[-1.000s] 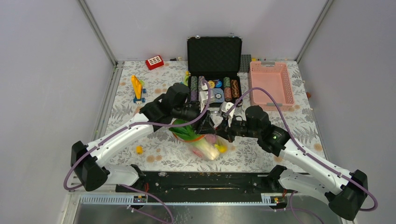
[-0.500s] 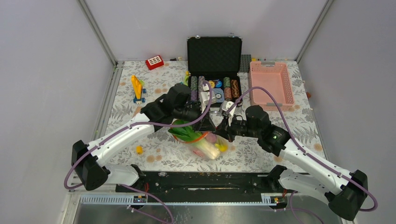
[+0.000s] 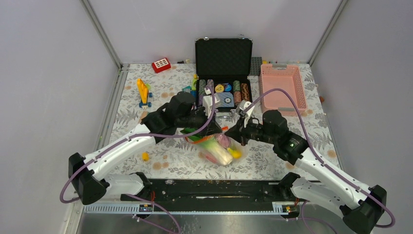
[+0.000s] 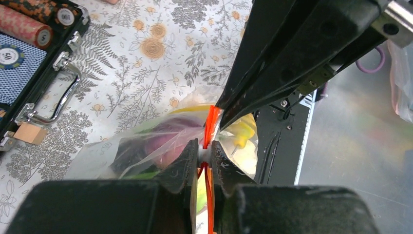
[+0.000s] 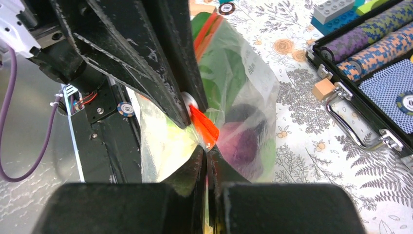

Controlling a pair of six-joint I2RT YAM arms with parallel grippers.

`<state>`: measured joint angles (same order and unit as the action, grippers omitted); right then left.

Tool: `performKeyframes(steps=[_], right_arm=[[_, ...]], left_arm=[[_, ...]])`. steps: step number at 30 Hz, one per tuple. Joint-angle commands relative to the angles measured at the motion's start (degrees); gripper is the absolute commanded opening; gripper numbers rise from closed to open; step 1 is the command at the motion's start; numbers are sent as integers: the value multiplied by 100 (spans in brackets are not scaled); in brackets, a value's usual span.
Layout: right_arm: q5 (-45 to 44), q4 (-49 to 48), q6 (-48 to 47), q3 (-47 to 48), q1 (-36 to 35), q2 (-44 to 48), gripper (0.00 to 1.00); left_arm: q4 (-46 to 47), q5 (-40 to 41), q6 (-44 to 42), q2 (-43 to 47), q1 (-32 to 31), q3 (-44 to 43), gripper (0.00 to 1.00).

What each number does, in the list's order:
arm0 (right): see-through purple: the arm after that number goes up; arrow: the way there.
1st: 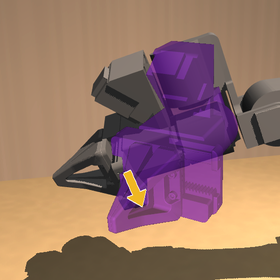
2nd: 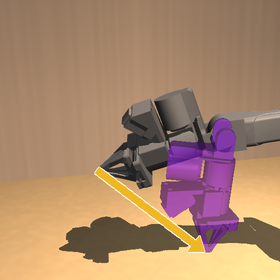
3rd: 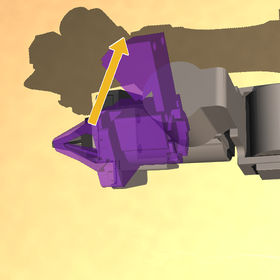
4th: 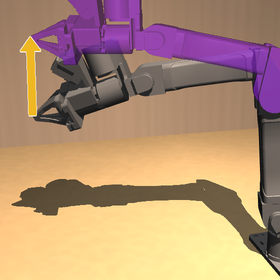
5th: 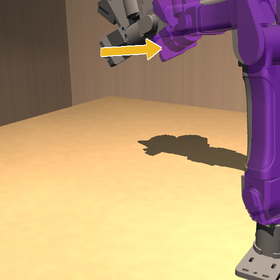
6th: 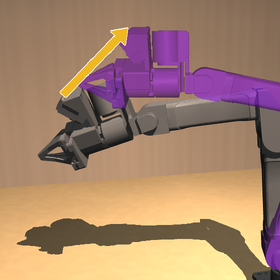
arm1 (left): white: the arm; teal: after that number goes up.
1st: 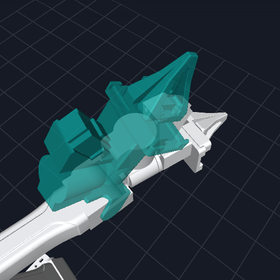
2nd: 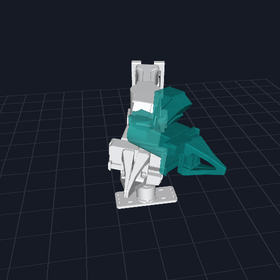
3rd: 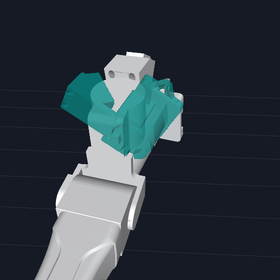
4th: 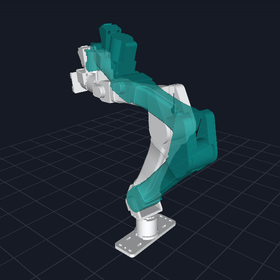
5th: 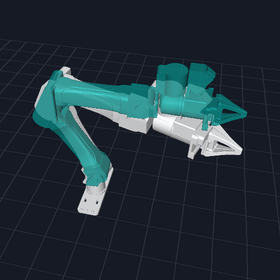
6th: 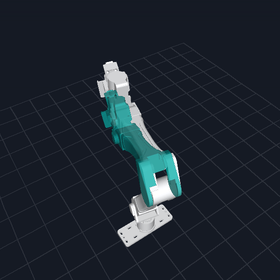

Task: Place the food in the zip-top bag and seal the zipper
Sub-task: Zip the zipper food storage bag at the center of the board.

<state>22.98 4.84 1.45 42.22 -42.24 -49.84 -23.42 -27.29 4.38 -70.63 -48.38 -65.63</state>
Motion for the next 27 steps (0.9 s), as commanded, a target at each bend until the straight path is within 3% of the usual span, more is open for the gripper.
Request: performKeyframes(steps=[1,27], right_arm=[[-395,-39,67,-49,352,279,0],[-876,260,-213,-413,1778,292,0]], left_arm=[[-436,888,115,326,100,319,0],[-623,3171,1233,1561,109,1267,0]])
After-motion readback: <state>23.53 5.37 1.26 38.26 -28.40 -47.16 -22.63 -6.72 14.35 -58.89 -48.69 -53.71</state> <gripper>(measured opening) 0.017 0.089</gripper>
